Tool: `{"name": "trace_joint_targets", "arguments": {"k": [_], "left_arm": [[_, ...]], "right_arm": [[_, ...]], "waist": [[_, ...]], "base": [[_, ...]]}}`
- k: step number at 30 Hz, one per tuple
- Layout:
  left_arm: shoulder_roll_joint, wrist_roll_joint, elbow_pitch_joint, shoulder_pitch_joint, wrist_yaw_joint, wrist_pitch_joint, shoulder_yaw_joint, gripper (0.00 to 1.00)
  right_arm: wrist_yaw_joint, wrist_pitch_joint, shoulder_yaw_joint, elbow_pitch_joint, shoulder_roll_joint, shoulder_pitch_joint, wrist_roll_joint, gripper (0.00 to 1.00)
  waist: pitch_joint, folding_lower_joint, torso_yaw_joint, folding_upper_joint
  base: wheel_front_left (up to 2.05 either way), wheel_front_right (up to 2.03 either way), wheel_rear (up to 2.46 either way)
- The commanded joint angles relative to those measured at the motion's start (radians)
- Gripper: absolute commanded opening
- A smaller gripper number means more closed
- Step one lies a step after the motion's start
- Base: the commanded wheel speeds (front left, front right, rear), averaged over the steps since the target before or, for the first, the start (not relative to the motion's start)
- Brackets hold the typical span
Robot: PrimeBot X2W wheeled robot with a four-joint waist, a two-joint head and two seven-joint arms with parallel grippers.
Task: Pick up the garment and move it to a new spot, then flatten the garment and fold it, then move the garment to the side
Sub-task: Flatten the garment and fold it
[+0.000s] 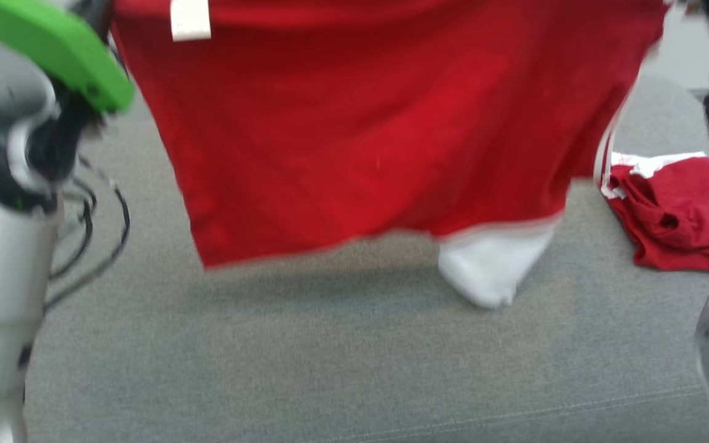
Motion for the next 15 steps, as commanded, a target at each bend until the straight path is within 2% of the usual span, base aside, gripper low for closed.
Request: {"name": "trace_joint_targets", "arguments": {"k": [1,4,9,12,15], "left_arm": [[-0.009,0.012,0.027,-0.064,0.007,-0.001,0.002,0.00],[-0.043,0.077,0.154,-0.237,0.014,-0.099,0.008,0.00],[-0.119,0.168,0.334,-0.480,-0.025,-0.397,0.020,0.00],[-0.133,0.190,0.442,-0.572,-0.052,-0.518,0.029,0.00],[-0.134,0.194,0.547,-0.614,-0.070,-0.582,0.038,0.00]], "right_arm": [[0.000,-0.015,0.004,0.024,-0.007,-0.065,-0.034,0.00],[0.000,-0.115,0.019,0.150,-0.011,-0.227,-0.147,0.00],[0.000,-0.372,-0.036,0.326,0.032,-0.463,-0.266,0.00],[0.000,-0.454,-0.047,0.433,0.050,-0.542,-0.313,0.00],[0.000,-0.502,-0.053,0.528,0.067,-0.584,-0.331,0.00]], "waist": [[0.103,0.0000,0.028,0.0000],[0.178,0.0000,0.041,0.0000],[0.262,0.0000,0.050,0.0000],[0.307,0.0000,0.046,0.0000],[0.358,0.0000,0.031,0.0000]], "base": [[0.00,0.00,0.00],[0.00,0.00,0.00],[0.00,0.00,0.00],[0.00,0.00,0.00],[0.00,0.00,0.00]]}}
